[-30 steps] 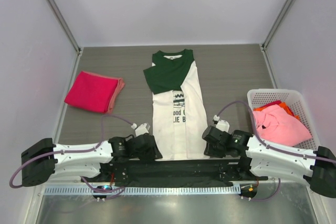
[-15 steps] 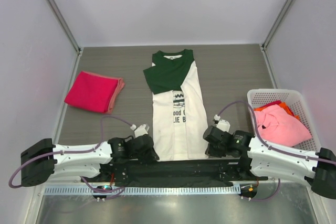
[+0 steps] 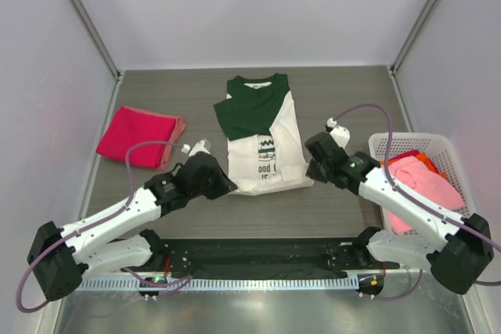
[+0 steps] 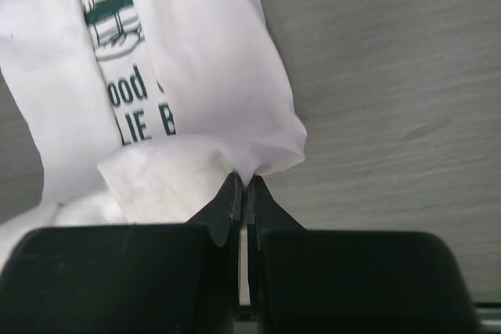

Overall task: Fold and stack the t-shirts
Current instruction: Fold the tshirt

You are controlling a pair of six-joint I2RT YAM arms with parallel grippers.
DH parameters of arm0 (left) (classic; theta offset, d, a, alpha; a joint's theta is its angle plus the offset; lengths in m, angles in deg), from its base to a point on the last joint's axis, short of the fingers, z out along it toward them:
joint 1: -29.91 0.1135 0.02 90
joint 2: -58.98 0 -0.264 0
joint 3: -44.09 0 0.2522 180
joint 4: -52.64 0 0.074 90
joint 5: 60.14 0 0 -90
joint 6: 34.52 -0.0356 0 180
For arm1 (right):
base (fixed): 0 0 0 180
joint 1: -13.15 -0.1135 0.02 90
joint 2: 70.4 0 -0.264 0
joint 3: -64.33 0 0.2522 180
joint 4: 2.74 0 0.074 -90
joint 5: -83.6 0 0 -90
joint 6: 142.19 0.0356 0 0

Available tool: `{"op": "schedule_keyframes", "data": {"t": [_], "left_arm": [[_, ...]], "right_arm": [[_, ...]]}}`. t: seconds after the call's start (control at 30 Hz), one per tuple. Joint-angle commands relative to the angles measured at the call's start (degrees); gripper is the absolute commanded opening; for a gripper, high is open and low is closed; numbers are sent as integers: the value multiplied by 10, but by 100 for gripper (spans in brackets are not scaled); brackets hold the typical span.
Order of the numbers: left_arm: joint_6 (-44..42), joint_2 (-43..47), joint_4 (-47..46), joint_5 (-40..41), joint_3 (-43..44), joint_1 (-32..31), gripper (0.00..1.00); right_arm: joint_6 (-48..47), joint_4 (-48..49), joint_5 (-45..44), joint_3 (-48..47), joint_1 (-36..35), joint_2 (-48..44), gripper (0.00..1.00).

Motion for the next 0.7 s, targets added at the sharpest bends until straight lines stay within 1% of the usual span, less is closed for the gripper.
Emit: {"op": "schedule_keyframes", "data": {"t": [0.0, 0.03, 0.07, 0.1, 0.13, 0.17, 0.2, 0.3, 0.33, 0.37, 0.47, 0.57, 0.67], "left_arm": [[-77, -67, 7, -38, 53, 77, 0], [-96, -87, 6, -46, 65, 90, 0], [-105, -104, 5, -50, 98, 100, 0], [-117, -119, 8, -51, 115, 109, 0], [-125, -151, 17, -52, 130, 127, 0], [-139, -164, 19, -53, 147, 138, 0], [-145, -181, 15, -54, 170, 146, 0], [-161, -238, 9, -61, 217, 185, 0], [-167, -252, 7, -77, 230, 199, 0], [-174, -284, 8, -79, 242, 207, 0], [-184, -336, 13, -96, 292, 229, 0], [-192, -366, 13, -99, 331, 244, 0], [-194, -409, 8, -120, 368, 258, 0]], "right_arm": [[-94, 63, 32, -67, 63, 48, 1], [-103, 69, 49, -81, 75, 67, 1], [-118, 71, 54, -97, 85, 104, 1], [-125, 73, 59, -127, 104, 125, 1], [-130, 75, 63, -141, 114, 142, 1], [-141, 79, 76, -155, 122, 159, 1], [-146, 83, 82, -180, 131, 193, 1], [-158, 89, 104, -229, 163, 255, 1], [-159, 94, 112, -239, 177, 271, 1], [-161, 96, 123, -250, 181, 284, 1], [-167, 99, 132, -289, 197, 332, 1], [-173, 100, 141, -325, 216, 371, 1], [-180, 103, 166, -360, 232, 409, 1]]}}
